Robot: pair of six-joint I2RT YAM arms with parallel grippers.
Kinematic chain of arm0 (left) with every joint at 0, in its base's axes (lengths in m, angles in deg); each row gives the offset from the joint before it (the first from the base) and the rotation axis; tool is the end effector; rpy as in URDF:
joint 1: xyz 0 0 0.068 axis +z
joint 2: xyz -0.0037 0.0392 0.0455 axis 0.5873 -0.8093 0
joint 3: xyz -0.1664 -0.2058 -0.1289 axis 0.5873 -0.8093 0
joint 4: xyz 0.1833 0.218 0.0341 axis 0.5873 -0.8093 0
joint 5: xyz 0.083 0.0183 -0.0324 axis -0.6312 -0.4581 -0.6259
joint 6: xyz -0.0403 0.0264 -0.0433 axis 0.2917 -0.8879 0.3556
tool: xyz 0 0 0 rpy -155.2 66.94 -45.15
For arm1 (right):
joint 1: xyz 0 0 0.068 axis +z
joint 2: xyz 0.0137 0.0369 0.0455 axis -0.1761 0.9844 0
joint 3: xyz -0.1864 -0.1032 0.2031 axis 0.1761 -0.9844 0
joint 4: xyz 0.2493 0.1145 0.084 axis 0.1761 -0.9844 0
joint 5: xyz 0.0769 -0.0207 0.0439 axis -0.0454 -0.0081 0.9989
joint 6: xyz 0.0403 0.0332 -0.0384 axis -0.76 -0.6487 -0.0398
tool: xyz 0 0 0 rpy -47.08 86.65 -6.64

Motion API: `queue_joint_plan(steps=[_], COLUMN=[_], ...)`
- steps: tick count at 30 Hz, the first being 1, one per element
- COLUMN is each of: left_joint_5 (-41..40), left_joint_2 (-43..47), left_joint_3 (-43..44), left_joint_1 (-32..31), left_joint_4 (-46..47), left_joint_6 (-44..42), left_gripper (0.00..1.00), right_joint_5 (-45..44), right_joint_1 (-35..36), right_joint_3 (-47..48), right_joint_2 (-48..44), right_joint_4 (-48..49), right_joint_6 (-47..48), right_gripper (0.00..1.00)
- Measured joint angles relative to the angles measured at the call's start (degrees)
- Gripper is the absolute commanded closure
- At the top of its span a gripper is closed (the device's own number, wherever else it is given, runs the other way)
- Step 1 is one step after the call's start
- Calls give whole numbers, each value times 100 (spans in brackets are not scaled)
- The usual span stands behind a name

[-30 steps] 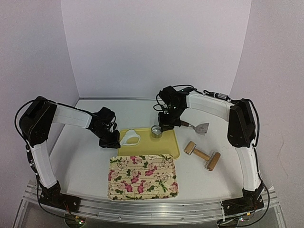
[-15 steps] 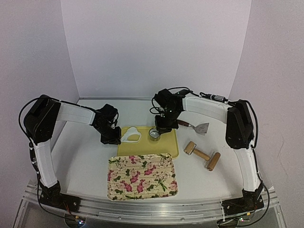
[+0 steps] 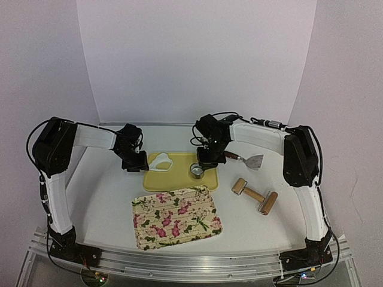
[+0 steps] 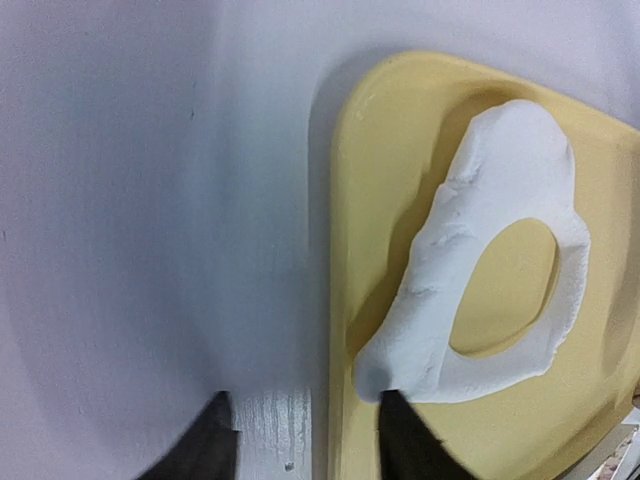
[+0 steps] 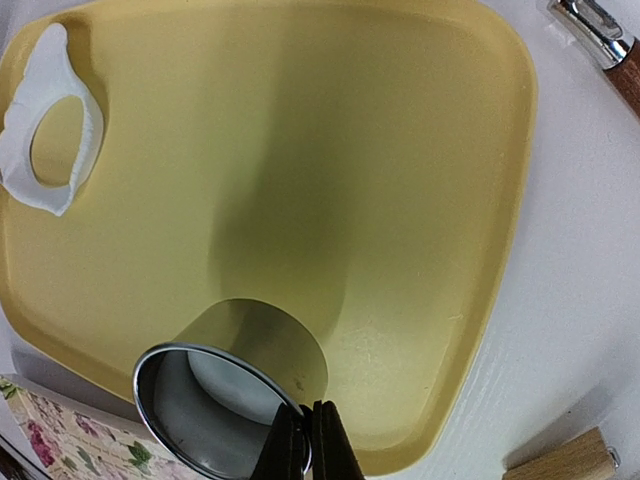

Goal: Roll out the dumpling wrappers from the dough

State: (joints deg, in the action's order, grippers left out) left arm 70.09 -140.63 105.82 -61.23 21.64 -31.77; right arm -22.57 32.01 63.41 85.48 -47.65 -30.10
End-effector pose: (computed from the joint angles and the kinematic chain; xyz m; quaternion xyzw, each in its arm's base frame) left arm 0.3915 -0.1918 0.1334 0.0050 0.9733 -0.1514 0.1723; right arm 0.3903 0.3626 0.1943 -0.1255 0.9698 0.1692 0.1228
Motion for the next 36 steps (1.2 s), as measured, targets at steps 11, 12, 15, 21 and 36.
queue_joint_plan(steps=[11, 12, 15, 21, 36], left_joint_5=[-23, 36, 225, 605, 530], left_joint_2=[973, 1048, 1080, 835, -2], left_joint_3=[382, 508, 916, 1097, 1472], left_joint_1=[-206, -303, -706, -1304, -1470], left_joint_4=[-342, -336, -251, -243, -737], left_joint_6=[353, 426, 666, 958, 1122], left_gripper=[9, 9, 8, 10, 13], right_joint_5=[28, 31, 49, 68, 70], right_joint_1=[43, 61, 130, 255, 385], right_joint_3=[18, 37, 155, 447, 810], right_joint_2=[62, 62, 67, 84, 155], right_joint_4=[-16, -19, -28, -20, -28], right_joint_6=[-171, -197, -268, -385, -429], right_gripper=[100, 100, 100, 100, 100])
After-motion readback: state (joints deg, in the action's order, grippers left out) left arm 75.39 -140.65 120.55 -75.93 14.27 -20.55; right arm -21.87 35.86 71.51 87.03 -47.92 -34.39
